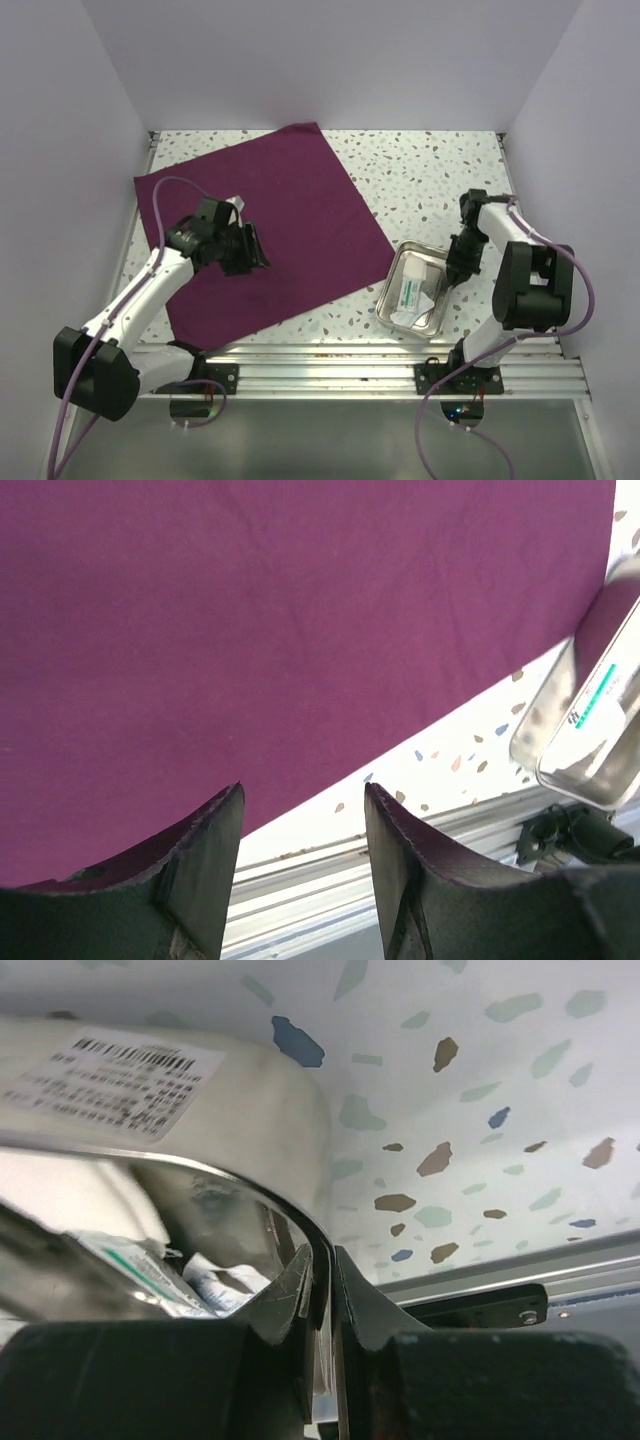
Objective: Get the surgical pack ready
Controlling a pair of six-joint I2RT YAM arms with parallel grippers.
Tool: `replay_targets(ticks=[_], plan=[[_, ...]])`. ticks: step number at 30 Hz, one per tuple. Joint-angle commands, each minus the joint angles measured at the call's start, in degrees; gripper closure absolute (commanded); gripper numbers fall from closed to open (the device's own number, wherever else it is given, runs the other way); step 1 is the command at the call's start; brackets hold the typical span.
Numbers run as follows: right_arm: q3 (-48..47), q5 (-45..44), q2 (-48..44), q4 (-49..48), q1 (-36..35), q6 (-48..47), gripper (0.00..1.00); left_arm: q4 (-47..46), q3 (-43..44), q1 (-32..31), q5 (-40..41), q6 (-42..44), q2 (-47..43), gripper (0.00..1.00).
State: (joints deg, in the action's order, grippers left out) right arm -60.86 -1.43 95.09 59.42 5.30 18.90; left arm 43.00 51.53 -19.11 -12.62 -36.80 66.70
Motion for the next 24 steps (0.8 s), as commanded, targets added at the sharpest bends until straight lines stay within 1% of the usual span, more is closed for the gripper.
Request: replay_targets(ticks=[1, 3, 5, 6, 7, 8, 11, 12, 13, 17, 18, 19, 22, 23, 24], plan=[[-7.7, -1.0, -5.1, 5.7, 0.4, 1.2, 1.0, 3.0, 6.4, 0.6, 5.3, 1.2, 0.7, 0.44], [-10.7, -1.4, -5.4, 7.8, 0.4, 1.5, 1.0, 6.3, 8.7, 0.6, 8.7, 0.5, 1.2, 0.43], [-13.0, 1.3, -5.3, 8.6, 0.0, 2.4, 1.0, 8.6, 11.8, 0.6, 15.8, -0.6, 1.2, 0.41], [-13.8, 1.3, -5.0, 8.9, -1.4, 3.2, 1.0, 10.5, 12.8, 0.6, 17.9, -1.4, 1.4, 0.41], [-16.4, 1.2, -5.0, 9.3, -2.6, 3.8, 1.0, 11.6, 14.8, 0.7, 22.1, -2.0, 1.6, 0.41], [-17.5, 1.3, -4.9, 9.4, -3.4, 4.4, 1.0, 12.5, 15.8, 0.6, 23.8, -2.5, 1.8, 0.4], [-22.1, 5.7, -3.3, 9.0, -5.2, 7.8, 1.0, 14.8, 18.8, 0.6, 27.6, -3.2, 2.0, 0.39], [-23.6, 6.1, -2.4, 8.8, -8.9, 10.0, 1.0, 15.3, 19.2, 0.6, 28.3, -3.6, 2.0, 0.39], [-26.2, 6.5, -1.5, 8.1, -10.5, 11.3, 1.0, 15.5, 19.8, 0.6, 29.4, -4.0, 2.0, 0.38], [-31.2, 11.9, 6.4, 1.3, -16.9, 20.1, 1.0, 17.2, 20.6, 0.6, 31.7, -6.1, 3.2, 0.38], [-32.4, 13.1, 7.7, -0.3, -19.6, 24.0, 1.0, 17.9, 20.8, 0.6, 31.9, -6.5, 3.6, 0.37], [-35.3, 13.0, 9.5, -2.6, -21.0, 25.6, 1.0, 18.4, 21.0, 0.6, 32.4, -6.7, 4.0, 0.37], [-43.9, 12.7, 18.1, -4.8, -26.6, 31.9, 1.0, 20.2, 20.9, 0.6, 34.1, -7.6, 4.8, 0.37], [-46.3, 12.5, 22.9, -5.3, -27.9, 34.5, 1.0, 20.5, 20.6, 0.6, 34.4, -8.3, 4.8, 0.37], [-51.2, 11.5, 25.1, -5.8, -30.5, 35.8, 1.0, 20.6, 20.2, 0.6, 34.9, -8.5, 4.7, 0.37]])
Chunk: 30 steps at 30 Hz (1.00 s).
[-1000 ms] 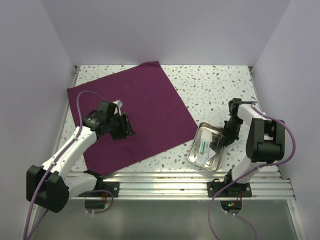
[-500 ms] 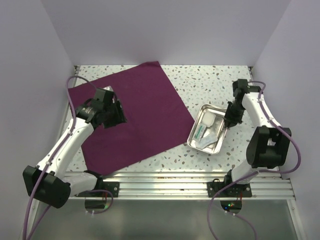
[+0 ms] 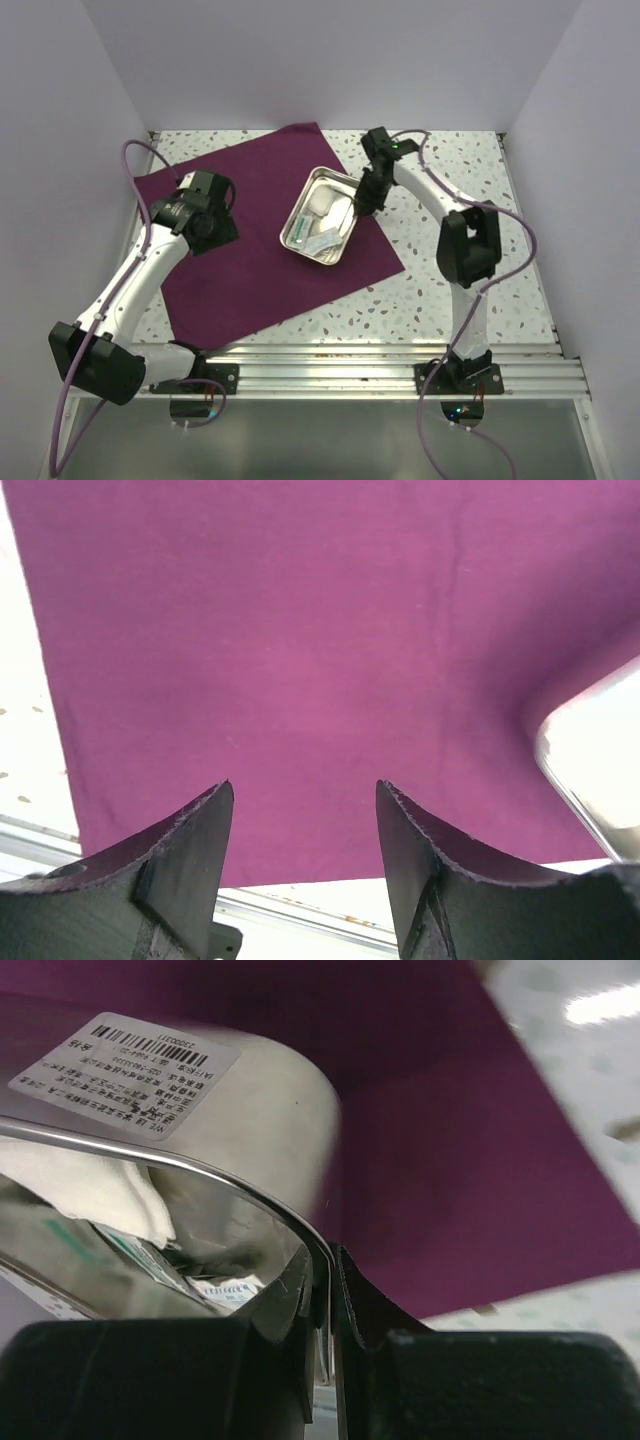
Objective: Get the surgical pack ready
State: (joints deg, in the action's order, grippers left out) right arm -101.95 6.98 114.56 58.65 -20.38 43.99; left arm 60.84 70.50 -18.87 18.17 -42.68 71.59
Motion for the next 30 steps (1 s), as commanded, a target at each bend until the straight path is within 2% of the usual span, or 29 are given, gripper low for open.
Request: replay_targets(ticks=[1, 3, 7, 17, 18, 19, 21, 22, 25, 27, 30], plan=[[-13.0, 2.5, 8.0, -5.0, -6.1, 11.6, 1.0, 2.8, 1.0, 0.3, 4.3, -2.8, -0.2, 0.37], [-22.1, 1.1, 15.6, -4.2, -9.7, 13.7, 1.0, 3.0, 0.4, 0.3, 4.8, -3.4, -0.6, 0.37], [-34.1, 0.1, 26.9, -1.0, -13.6, 16.1, 1.0, 3.1, -0.5, 0.3, 5.7, -3.9, -0.8, 0.36], [-35.6, 1.0, 31.9, -4.4, -16.6, 16.7, 1.0, 0.8, -5.1, 0.3, 4.5, -4.5, -0.1, 0.37], [-35.1, 1.5, 31.9, -5.1, -16.6, 16.4, 0.95, 0.5, -5.1, 0.3, 3.7, -4.6, 0.4, 0.37], [-35.0, 2.0, 32.2, -5.3, -16.7, 16.2, 0.77, 0.2, -5.1, 0.3, 3.4, -4.7, 1.3, 0.37], [-35.7, 2.6, 32.4, -4.8, -16.7, 14.6, 0.58, -0.2, -5.0, 0.3, 2.7, -4.9, 2.1, 0.37], [-35.9, 2.3, 32.5, -4.5, -16.7, 13.9, 0.44, -0.3, -4.8, 0.4, 2.7, -4.9, 2.9, 0.37], [-36.0, 1.0, 30.7, -4.3, -16.7, 10.3, 0.33, -0.4, -3.5, 1.4, 3.4, -5.4, 4.1, 0.36], [-35.3, -1.3, 27.7, -5.7, -16.4, 6.3, 0.29, -0.7, -2.0, 2.9, 3.2, -5.3, 4.6, 0.34], [-32.8, -3.1, 23.5, -8.6, -14.3, 0.5, 0.28, -2.4, -0.2, 10.8, 0.4, -4.3, 5.9, 0.32]])
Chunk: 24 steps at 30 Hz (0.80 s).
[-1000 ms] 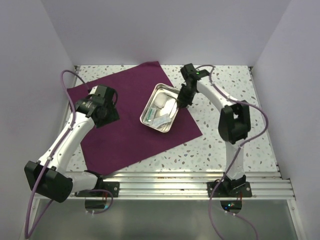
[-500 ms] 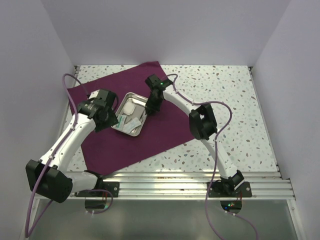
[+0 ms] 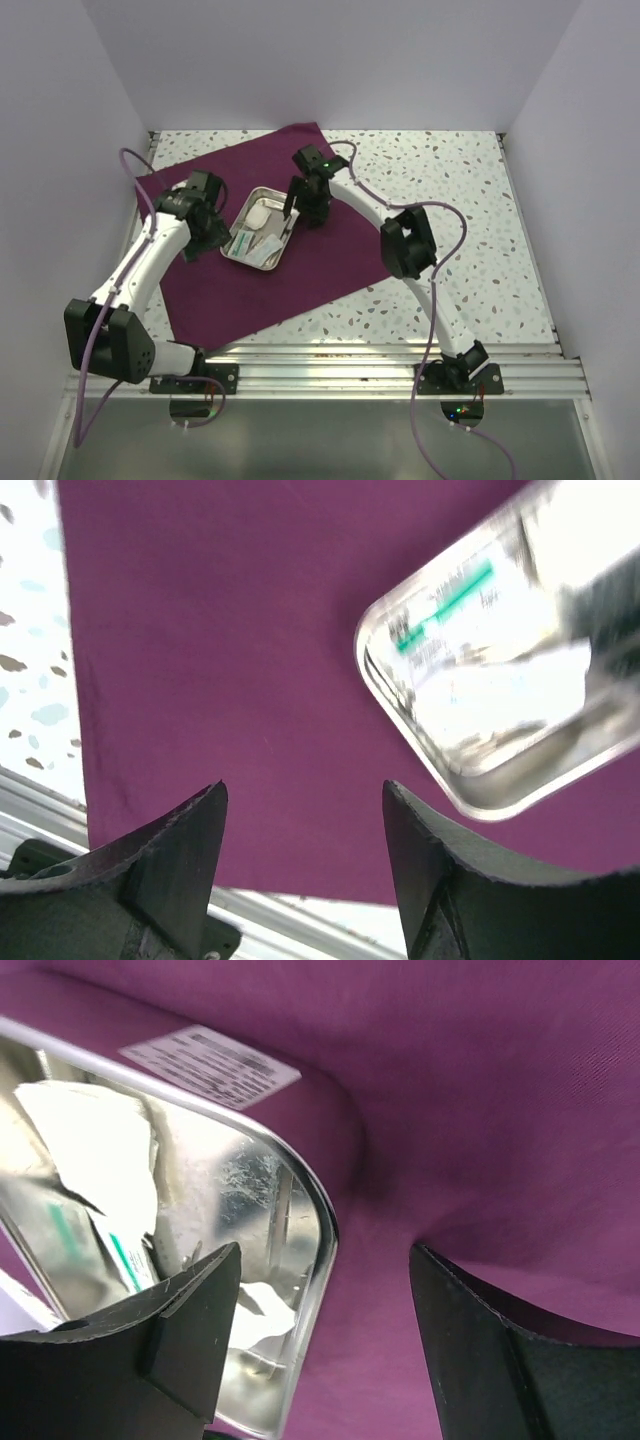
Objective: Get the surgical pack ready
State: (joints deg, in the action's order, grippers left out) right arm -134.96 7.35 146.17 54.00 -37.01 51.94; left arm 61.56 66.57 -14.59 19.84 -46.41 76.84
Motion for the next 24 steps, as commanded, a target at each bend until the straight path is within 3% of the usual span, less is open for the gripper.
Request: replay_targets(ticks=[1, 5, 8, 11, 15, 18, 24], plan=[[0.9, -3.7, -9.0, -4.8, 3.0, -10.7, 0.28, -4.7, 4.2, 8.3, -2.2, -0.4, 1.7, 0.32], [5.8, -4.4, -12.0, -6.9, 7.2, -16.4, 0.3, -10.4, 5.1, 14.5, -8.0, 1.3, 6.5, 0.35], [10.1, -2.4, -13.3, -8.6, 9.9, -17.7, 0.36, -12.9, 5.8, 17.9, -12.9, 1.8, 12.7, 0.44], [11.0, -1.4, -12.8, -9.4, 10.8, -20.6, 0.48, -15.9, 6.6, 18.9, -17.0, 2.8, 18.5, 0.63], [11.3, -0.2, -10.8, -9.1, 10.9, -23.2, 0.83, -17.4, 8.8, 19.2, -18.1, 3.2, 24.0, 0.8], [15.1, -1.1, -11.2, -10.5, 11.2, -24.2, 0.94, -17.7, 11.2, 19.3, -18.9, 3.3, 29.3, 0.8], [28.2, -1.9, -14.1, -13.2, 13.9, -23.2, 1.0, -16.9, 16.5, 19.2, -24.0, 5.5, 39.0, 0.73]])
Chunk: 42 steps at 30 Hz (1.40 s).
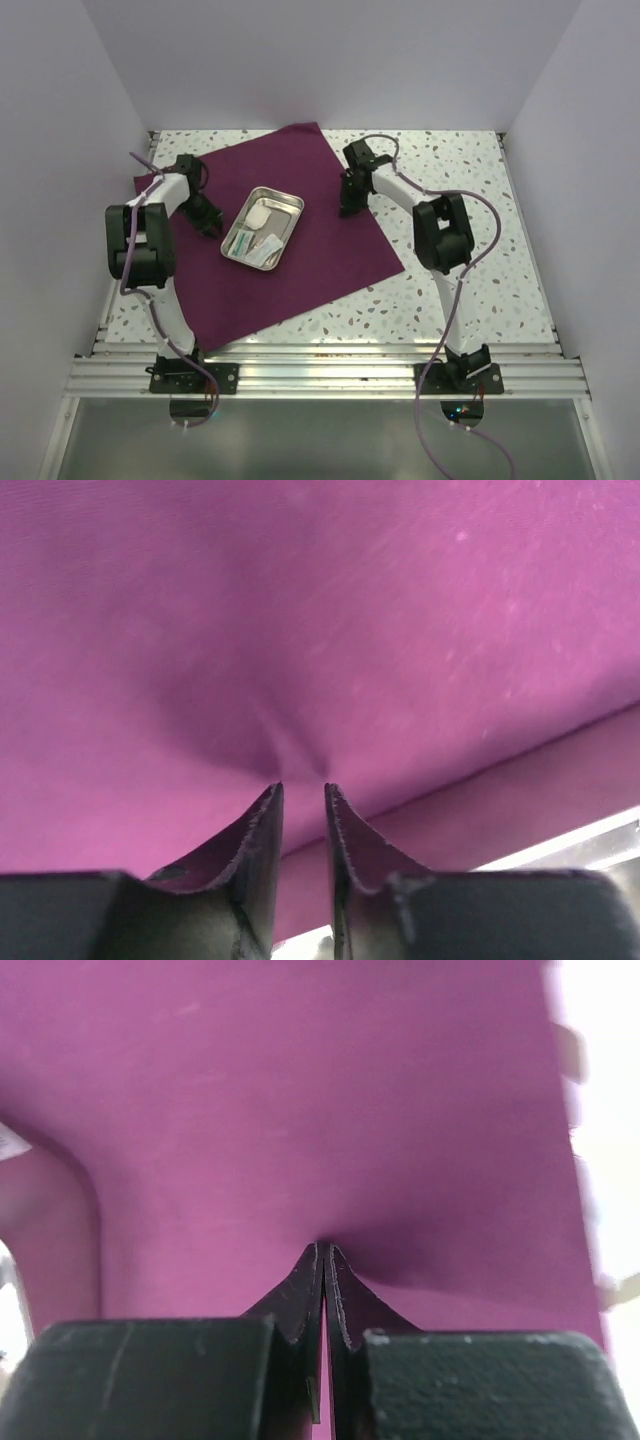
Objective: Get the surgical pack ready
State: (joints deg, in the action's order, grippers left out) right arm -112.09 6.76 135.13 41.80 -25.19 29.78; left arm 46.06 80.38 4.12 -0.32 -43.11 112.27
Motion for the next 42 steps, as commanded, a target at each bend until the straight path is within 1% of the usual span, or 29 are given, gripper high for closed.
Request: replay_targets(ticks=[1, 4, 5, 7, 8, 10, 12, 13, 17, 18, 20, 23, 24, 27, 29, 30, 31, 32, 33, 35, 36, 37, 38, 39, 40, 41, 42], plan=[[7.2, -1.3, -3.5, -1.1, 3.0, -0.5, 1.0, -1.1, 4.0, 0.5, -4.7, 3.0, 4.7, 0.72], [16.3, -1.4, -5.1, 0.4, 5.2, 1.7, 1.0, 1.0, 7.9, 0.2, -8.1, 4.8, 10.4, 0.68], [18.8, -1.0, -6.7, 0.3, 5.8, 2.5, 1.0, 1.4, 8.9, 0.0, -9.7, 5.3, 11.6, 0.65], [24.3, 0.5, -8.5, -0.7, 7.8, 4.5, 1.0, 1.4, 12.1, -1.1, -11.5, 7.2, 15.0, 0.64], [29.2, 0.9, -9.5, -1.6, 8.4, 4.8, 1.0, 2.2, 13.6, -1.6, -12.2, 7.5, 16.4, 0.63], [36.0, 1.6, -12.7, -2.5, 9.5, 5.4, 1.0, 3.7, 17.9, -2.9, -13.6, 8.5, 20.4, 0.63], [40.0, 1.8, -16.1, -3.1, 9.7, 6.4, 1.0, 4.0, 20.5, -3.7, -16.5, 9.1, 24.3, 0.63], [44.2, 2.1, -17.3, -3.7, 9.8, 7.0, 1.0, 4.4, 23.6, -5.1, -17.7, 9.6, 25.7, 0.63], [54.2, 6.4, -21.9, -9.1, 9.5, 10.6, 1.0, 5.9, 33.2, -8.0, -22.2, 10.7, 34.0, 0.63], [56.0, 7.1, -22.8, -10.1, 8.9, 11.7, 1.0, 6.1, 36.8, -8.2, -23.1, 10.4, 35.4, 0.63], [59.6, 7.6, -25.3, -10.9, 7.4, 12.2, 1.0, 5.6, 39.0, -8.4, -26.1, 9.7, 38.3, 0.63], [63.0, 7.8, -28.6, -11.6, 2.2, 13.8, 1.0, 1.3, 41.0, -8.9, -31.2, 8.5, 40.8, 0.61], [63.8, 8.8, -29.3, -12.3, -1.0, 15.5, 1.0, 1.3, 44.1, -9.0, -31.7, 8.5, 41.8, 0.6], [65.7, 9.8, -30.5, -13.6, -5.4, 17.6, 1.0, 1.3, 48.5, -9.7, -34.4, 8.3, 44.9, 0.57], [66.6, 10.4, -31.7, -13.8, -5.8, 17.5, 1.0, -0.5, 47.6, -9.6, -35.5, 8.2, 43.7, 0.57], [66.4, 10.5, -32.3, -13.5, -5.7, 16.5, 1.0, -1.2, 45.4, -9.5, -35.5, 8.7, 42.3, 0.57], [64.6, 8.5, -32.9, -11.2, -5.6, 15.5, 1.0, -2.1, 43.9, -9.4, -34.9, 9.1, 40.7, 0.56], [63.1, 7.3, -33.6, -9.4, -5.6, 14.3, 0.99, -3.4, 42.4, -9.0, -33.1, 9.4, 36.6, 0.53], [61.4, 5.9, -35.2, -8.0, -5.5, 11.9, 0.99, -3.7, 40.0, -8.7, -31.8, 9.9, 34.4, 0.51], [56.9, 2.3, -36.9, -4.0, -5.5, 9.8, 0.94, -3.1, 38.4, -7.1, -28.0, 10.7, 28.2, 0.46], [53.9, 0.8, -38.6, -2.7, -5.5, 7.9, 0.93, -2.6, 37.5, -6.4, -27.0, 11.4, 26.4, 0.45], [52.4, -0.3, -39.1, -1.5, -5.2, 6.7, 0.9, -2.2, 37.1, -5.7, -26.2, 11.7, 24.7, 0.45], [51.0, -3.2, -39.5, 1.1, -5.0, 5.6, 0.81, -0.6, 36.9, -4.3, -24.7, 12.2, 21.4, 0.44], [49.6, -4.0, -39.9, 2.1, -3.9, 3.6, 0.77, 0.3, 36.3, -4.2, -23.8, 13.1, 19.8, 0.44], [47.3, -4.5, -40.3, 2.7, -3.2, 2.7, 0.74, 1.0, 35.6, -2.8, -22.8, 13.8, 18.2, 0.43], [45.9, -4.7, -40.3, 3.3, -2.3, 1.7, 0.65, 1.8, 34.9, -2.0, -20.5, 14.5, 14.9, 0.43], [44.6, -3.5, -40.0, 3.2, -0.7, -0.2, 0.58, 3.1, 32.3, -1.7, -19.1, 15.7, 13.2, 0.43]])
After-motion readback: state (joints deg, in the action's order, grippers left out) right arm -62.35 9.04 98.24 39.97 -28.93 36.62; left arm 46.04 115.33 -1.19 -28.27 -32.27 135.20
